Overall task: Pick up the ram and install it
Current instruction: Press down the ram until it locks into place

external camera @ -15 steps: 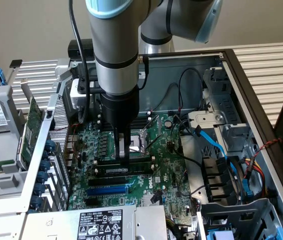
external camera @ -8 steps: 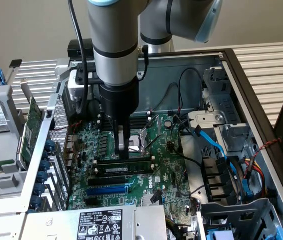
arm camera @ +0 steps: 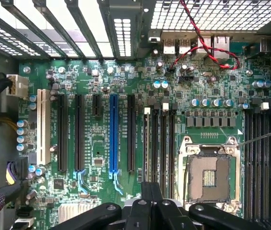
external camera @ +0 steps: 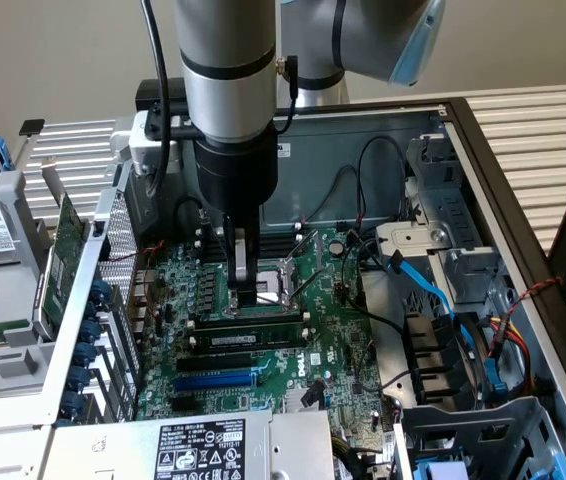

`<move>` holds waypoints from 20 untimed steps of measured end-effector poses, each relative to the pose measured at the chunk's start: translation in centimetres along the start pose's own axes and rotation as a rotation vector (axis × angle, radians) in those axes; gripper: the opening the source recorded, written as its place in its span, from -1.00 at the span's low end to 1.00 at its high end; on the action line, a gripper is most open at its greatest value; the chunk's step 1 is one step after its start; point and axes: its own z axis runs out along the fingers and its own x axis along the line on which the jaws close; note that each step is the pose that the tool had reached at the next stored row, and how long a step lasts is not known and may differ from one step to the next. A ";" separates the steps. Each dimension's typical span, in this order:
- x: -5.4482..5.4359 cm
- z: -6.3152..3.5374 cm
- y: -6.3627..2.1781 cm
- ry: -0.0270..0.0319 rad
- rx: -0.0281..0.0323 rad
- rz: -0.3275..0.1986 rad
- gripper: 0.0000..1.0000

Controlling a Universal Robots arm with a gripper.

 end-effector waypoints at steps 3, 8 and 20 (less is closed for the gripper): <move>0.0 0.00 0.00 0.0001 0.0000 0.000 -0.77; 0.0 0.00 0.00 0.0000 -0.0001 0.000 -0.77; 0.0 0.04 0.00 0.0018 0.0020 0.084 -0.77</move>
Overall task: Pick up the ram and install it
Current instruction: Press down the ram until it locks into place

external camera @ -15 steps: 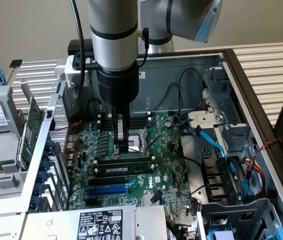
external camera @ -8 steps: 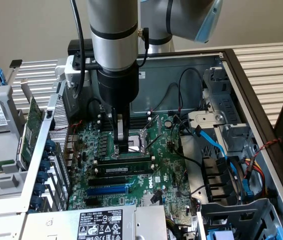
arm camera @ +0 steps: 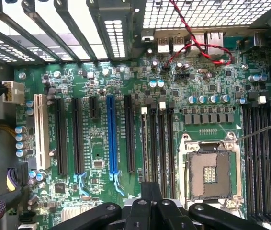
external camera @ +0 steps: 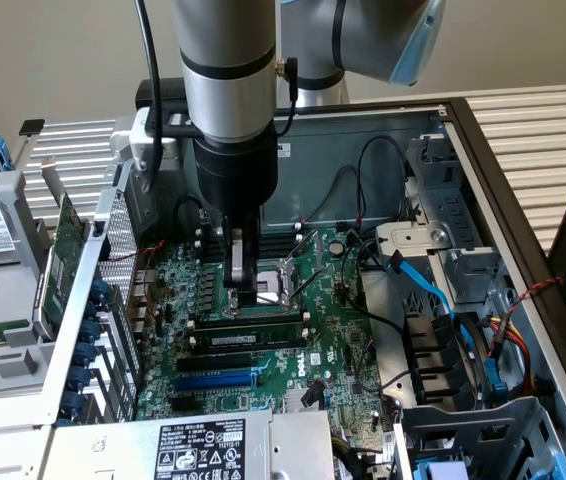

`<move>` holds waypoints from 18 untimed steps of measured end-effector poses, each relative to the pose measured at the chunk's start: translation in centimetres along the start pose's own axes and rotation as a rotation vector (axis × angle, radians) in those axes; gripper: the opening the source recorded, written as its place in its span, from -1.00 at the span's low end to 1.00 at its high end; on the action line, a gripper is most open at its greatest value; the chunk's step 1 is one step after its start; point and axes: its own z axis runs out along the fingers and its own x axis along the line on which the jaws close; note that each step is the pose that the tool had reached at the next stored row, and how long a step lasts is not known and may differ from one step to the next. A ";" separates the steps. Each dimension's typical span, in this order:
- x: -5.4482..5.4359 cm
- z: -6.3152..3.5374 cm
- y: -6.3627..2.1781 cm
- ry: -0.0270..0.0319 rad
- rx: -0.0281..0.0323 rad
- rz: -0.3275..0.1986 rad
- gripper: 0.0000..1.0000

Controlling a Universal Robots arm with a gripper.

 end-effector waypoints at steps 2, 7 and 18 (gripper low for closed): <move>0.0 0.01 0.00 -0.0002 0.0007 0.033 -0.77; 0.0 0.03 0.00 -0.0007 0.0025 0.114 -0.77; 0.0 0.11 0.00 -0.0016 0.0064 0.292 -0.77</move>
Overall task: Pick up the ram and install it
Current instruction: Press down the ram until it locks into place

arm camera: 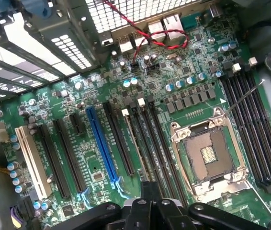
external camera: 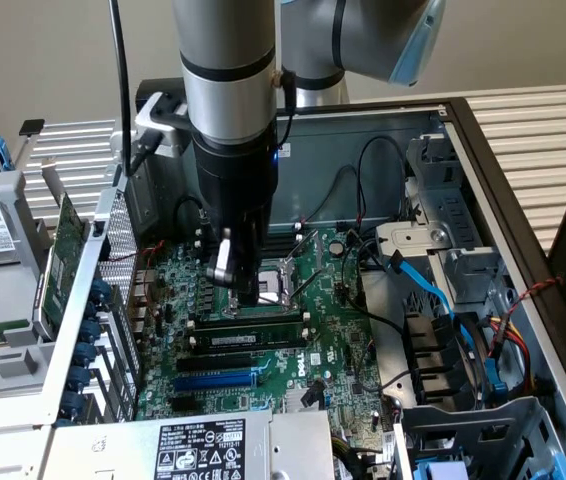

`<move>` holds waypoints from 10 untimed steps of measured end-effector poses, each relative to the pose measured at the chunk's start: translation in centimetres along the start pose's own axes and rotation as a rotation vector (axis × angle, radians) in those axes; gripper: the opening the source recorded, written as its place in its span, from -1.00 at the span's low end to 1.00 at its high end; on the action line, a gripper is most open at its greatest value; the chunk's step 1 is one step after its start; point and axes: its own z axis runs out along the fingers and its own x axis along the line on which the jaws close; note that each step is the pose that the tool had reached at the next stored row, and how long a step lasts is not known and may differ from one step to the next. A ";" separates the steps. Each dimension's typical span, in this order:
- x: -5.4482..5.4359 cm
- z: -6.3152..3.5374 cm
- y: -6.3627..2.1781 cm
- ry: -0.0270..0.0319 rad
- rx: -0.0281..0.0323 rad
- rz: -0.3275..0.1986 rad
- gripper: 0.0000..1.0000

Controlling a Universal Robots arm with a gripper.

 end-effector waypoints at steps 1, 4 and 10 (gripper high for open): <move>0.0 0.01 0.00 -0.0001 0.0004 0.017 -0.77; 0.0 0.02 0.00 -0.0004 0.0015 0.067 -0.77; 0.0 0.06 0.00 -0.0009 0.0037 0.167 -0.77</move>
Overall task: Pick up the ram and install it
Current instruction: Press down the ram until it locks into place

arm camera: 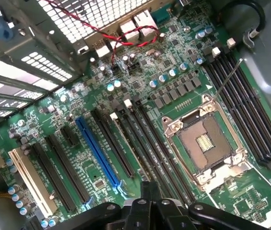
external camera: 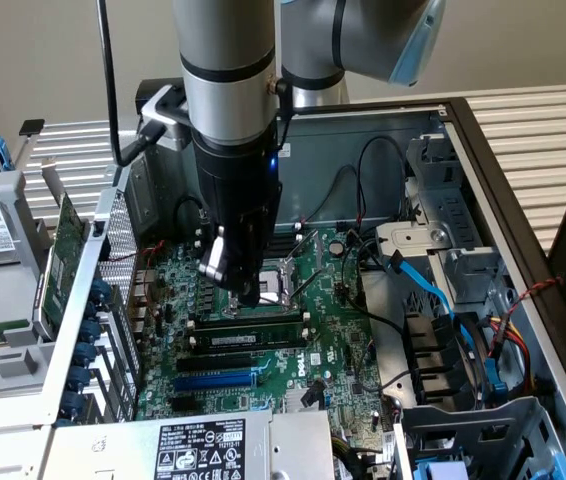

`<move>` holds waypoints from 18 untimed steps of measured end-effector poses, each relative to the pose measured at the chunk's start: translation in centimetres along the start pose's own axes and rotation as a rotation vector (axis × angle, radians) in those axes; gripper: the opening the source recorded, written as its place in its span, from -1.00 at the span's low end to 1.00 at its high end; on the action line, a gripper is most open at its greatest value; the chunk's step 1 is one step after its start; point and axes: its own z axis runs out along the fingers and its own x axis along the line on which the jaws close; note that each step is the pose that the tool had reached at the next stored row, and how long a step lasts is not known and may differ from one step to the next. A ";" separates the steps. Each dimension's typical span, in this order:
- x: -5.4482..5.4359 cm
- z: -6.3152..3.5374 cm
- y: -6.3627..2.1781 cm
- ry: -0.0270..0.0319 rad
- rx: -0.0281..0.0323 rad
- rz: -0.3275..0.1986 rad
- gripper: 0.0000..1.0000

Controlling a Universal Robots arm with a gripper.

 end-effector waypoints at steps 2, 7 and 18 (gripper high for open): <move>0.0 0.01 0.00 -0.0002 0.0007 0.033 -0.77; 0.0 0.05 0.00 -0.0006 0.0026 0.116 -0.77; 0.0 0.18 0.00 -0.0018 0.0063 0.289 -0.77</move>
